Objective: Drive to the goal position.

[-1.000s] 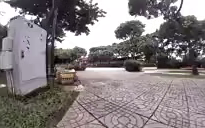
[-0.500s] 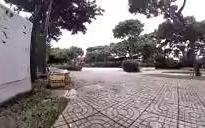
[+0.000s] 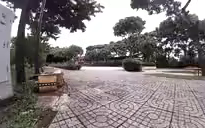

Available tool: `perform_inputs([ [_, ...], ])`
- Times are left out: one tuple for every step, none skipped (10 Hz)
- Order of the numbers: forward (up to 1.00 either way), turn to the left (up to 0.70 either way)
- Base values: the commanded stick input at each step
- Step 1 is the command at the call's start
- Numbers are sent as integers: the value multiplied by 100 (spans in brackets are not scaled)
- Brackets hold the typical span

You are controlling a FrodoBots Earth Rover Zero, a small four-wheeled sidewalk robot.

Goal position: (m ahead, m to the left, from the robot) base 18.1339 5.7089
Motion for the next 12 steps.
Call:
perform_inputs([
  [100,0],
  [100,0],
  [100,0],
  [100,0],
  [100,0],
  [100,0],
  [100,0],
  [100,0],
  [100,0],
  [100,3],
  [100,14],
  [100,24],
])
